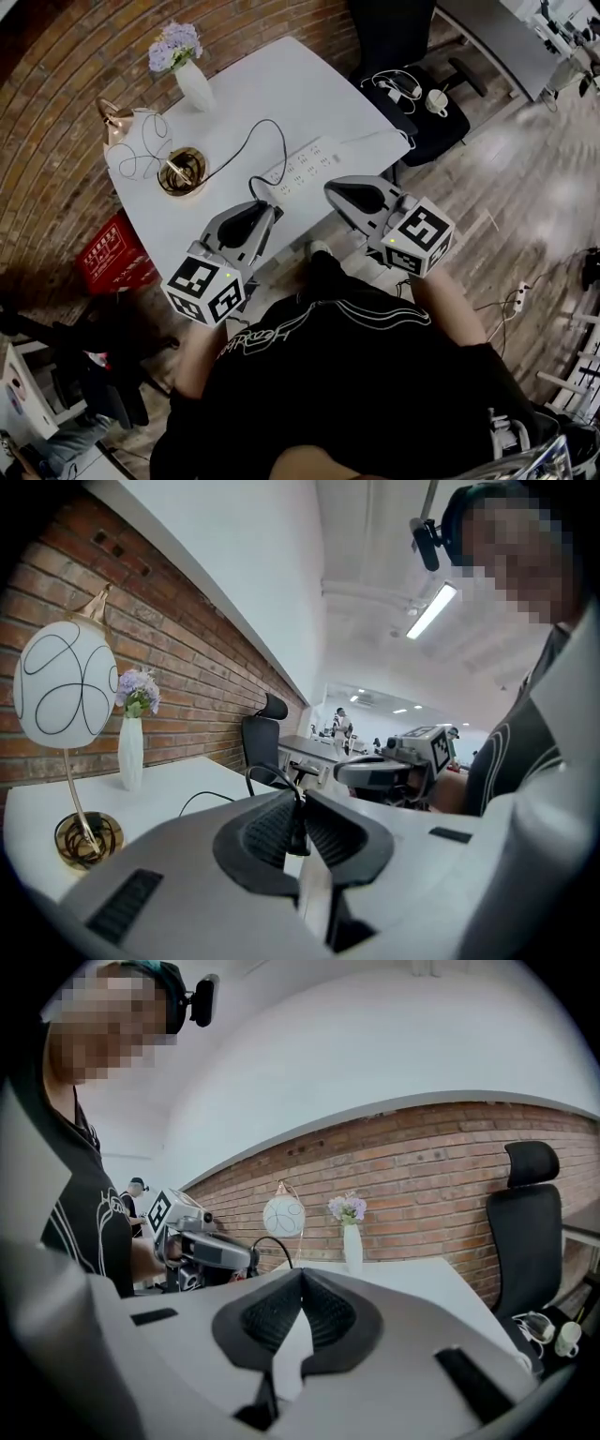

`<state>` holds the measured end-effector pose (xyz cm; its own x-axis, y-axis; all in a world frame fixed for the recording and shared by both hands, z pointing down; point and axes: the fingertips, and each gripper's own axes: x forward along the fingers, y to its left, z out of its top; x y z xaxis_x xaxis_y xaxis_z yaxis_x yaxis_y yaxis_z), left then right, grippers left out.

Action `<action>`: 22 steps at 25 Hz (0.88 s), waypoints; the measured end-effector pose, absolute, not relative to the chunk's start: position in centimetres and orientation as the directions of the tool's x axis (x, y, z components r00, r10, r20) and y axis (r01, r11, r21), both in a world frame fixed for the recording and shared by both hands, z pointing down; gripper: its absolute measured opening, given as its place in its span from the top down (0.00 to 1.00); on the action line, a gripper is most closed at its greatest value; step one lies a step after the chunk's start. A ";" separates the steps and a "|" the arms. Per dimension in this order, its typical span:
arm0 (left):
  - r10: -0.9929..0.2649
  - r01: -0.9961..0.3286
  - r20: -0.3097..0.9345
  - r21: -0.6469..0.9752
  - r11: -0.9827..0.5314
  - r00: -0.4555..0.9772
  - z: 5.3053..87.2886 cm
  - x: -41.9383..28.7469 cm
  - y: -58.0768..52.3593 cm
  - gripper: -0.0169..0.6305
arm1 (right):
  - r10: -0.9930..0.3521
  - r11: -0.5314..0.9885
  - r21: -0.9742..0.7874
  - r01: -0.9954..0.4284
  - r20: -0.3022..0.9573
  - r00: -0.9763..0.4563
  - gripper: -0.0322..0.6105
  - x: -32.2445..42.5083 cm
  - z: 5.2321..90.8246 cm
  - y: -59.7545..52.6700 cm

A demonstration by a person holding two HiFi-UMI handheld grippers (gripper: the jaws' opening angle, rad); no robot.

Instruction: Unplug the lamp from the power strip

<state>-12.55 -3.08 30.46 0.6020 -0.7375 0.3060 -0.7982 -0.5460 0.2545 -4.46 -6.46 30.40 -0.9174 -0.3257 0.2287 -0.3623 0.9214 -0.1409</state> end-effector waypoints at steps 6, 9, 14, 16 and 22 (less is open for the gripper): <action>-0.738 -0.793 0.289 0.232 -0.564 0.610 29.5 -11.9 -0.4 0.92 | -0.349 0.906 -0.180 -0.382 0.189 -0.918 0.96 -3.7 29.9 -3.9; -0.737 -0.790 0.284 0.217 -0.574 0.614 29.1 -11.5 0.4 0.92 | -0.355 0.905 -0.180 -0.385 0.181 -0.917 0.96 -3.5 29.6 -3.2; -0.743 -0.794 0.279 0.199 -0.574 0.608 28.6 -11.3 1.1 0.92 | -0.344 0.914 -0.163 -0.372 0.179 -0.922 0.96 -3.3 29.3 -2.2; -0.744 -0.794 0.277 0.200 -0.574 0.608 28.5 -11.2 1.5 0.92 | -0.354 0.910 -0.161 -0.383 0.183 -0.917 0.96 -3.2 29.4 -2.0; -0.743 -0.792 0.276 0.200 -0.577 0.610 28.5 -11.1 2.0 0.92 | -0.365 0.899 -0.180 -0.398 0.192 -0.911 0.96 -2.9 29.5 -1.6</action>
